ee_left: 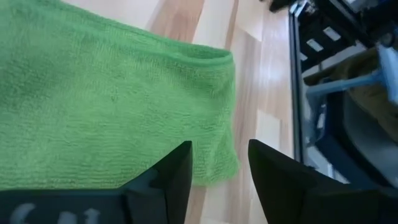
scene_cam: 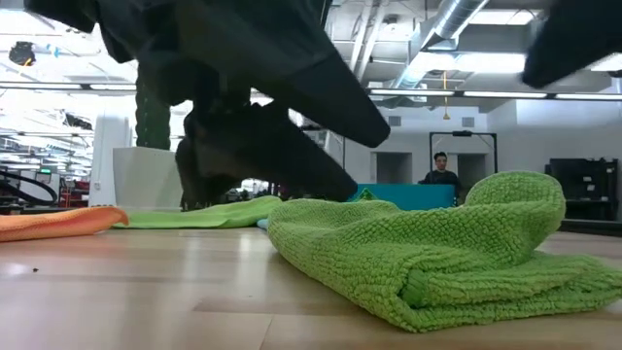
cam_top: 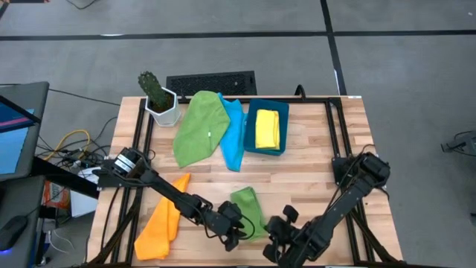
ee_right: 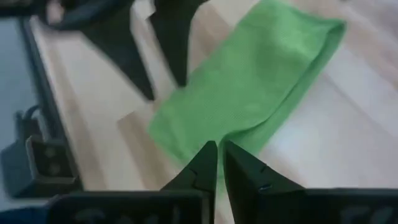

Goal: Fold microfiber towels
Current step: Fold the right green towel

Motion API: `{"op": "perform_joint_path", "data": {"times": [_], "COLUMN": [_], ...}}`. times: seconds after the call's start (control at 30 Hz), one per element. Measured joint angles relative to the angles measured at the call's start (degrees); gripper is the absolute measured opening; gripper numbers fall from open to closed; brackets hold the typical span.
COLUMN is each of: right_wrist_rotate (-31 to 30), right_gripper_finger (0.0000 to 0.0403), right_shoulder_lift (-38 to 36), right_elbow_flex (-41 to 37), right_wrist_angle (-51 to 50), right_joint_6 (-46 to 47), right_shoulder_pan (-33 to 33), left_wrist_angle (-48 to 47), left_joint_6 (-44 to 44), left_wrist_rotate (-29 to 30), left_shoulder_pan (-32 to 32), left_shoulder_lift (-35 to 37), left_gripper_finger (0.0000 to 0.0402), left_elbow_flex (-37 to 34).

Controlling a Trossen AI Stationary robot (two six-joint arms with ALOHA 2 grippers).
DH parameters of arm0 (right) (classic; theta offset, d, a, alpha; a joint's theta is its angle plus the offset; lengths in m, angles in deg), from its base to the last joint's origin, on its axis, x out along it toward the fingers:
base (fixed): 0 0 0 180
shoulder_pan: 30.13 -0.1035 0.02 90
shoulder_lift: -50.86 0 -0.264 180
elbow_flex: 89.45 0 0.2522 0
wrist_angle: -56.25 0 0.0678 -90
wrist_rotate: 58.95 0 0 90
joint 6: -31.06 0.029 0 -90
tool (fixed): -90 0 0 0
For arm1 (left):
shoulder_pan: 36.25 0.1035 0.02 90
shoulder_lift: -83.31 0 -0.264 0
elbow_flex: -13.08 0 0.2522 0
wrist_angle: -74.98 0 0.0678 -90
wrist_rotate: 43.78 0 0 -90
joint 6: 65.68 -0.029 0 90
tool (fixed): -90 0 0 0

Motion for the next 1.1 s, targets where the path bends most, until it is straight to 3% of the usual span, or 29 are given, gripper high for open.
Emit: {"op": "perform_joint_path", "data": {"times": [0.3, 0.57, 0.73, 0.9, 1.1], "right_wrist_rotate": [3.2, 4.9, 3.4, -4.2, -6.3], "right_gripper_finger": [0.0069, 0.0073, 0.0073, 0.0073, 0.0081], "right_shoulder_lift": [1.9, 2.2, -6.0, -16.6, -23.3], "right_elbow_flex": [0.0, -0.2, -0.2, -0.2, -1.9], "right_wrist_angle": [3.0, 2.4, -2.9, -10.8, -18.0], "right_joint_6": [-6.2, -9.5, -11.8, -11.8, -7.4], "right_shoulder_pan": [3.8, 6.2, 6.0, 4.6, 3.9], "left_wrist_angle": [-9.2, -6.7, -2.0, 0.5, -3.3], "left_joint_6": [-2.3, -1.6, -1.2, -7.2, -13.2], "left_wrist_rotate": [5.3, 4.0, 0.9, -0.6, -0.9], "left_shoulder_pan": [-1.6, -2.2, -2.3, -1.7, -2.8], "left_shoulder_lift": [0.0, -0.9, 0.1, 4.6, 4.6], "left_gripper_finger": [0.0113, 0.0093, 0.0078, 0.0074, 0.0100], "left_elbow_flex": [3.9, 4.2, 4.2, 5.9, 8.2]}}
